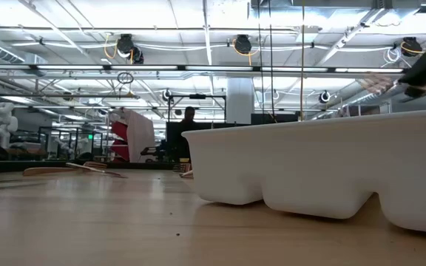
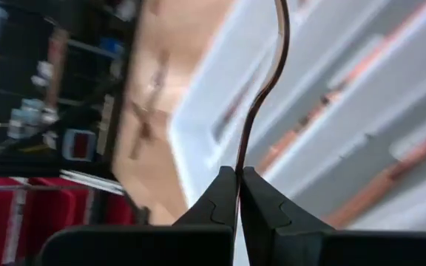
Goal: Sort silverware
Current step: Put the gold fork into the cutlery tray with the other gold fork
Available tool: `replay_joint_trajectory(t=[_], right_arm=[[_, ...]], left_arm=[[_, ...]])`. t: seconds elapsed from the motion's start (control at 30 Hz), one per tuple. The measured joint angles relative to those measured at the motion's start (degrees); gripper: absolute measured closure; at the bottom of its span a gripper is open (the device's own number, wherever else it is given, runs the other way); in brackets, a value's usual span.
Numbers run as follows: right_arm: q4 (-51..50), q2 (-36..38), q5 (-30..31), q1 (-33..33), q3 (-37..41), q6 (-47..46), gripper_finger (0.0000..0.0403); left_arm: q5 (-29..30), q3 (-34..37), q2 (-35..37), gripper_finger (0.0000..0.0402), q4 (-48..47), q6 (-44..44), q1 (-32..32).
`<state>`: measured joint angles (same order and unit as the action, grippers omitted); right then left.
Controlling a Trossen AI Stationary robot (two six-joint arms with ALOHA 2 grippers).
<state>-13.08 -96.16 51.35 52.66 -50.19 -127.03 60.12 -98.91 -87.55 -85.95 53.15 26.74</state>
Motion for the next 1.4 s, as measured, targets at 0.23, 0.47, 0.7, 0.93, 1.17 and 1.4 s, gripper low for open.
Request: replay_joint_trajectory(t=[0.23,0.47,0.7,0.93,1.17,1.4], right_arm=[[-12.91,0.0,-9.8,-2.2,-5.5,-0.21,0.0403],[-33.57,0.02,-7.99,-4.38,-16.72,1.01,0.0403],[-22.24,-2.76,8.56,-3.59,-15.52,-0.1,0.0403],[-11.67,-5.73,30.21,-3.35,-15.56,2.63,0.0403],[-8.82,-5.7,36.74,-2.66,-15.56,5.0,0.0403],[-7.24,-5.68,36.48,-2.26,-16.31,10.93,0.0403]], left_arm=[[0.12,0.0,0.0,0.0353,0.04,-7.34,-0.19],[0.17,0.0,0.0,0.0353,2.88,-13.6,-2.29],[-11.45,0.0,-0.02,0.0353,24.58,-26.96,-7.78],[-35.53,0.01,-0.02,0.0353,48.05,-43.21,-12.1],[-62.09,9.76,-0.76,0.0353,71.54,-37.47,-20.18],[-83.33,21.1,-6.39,0.0353,85.71,-22.2,-27.02]])
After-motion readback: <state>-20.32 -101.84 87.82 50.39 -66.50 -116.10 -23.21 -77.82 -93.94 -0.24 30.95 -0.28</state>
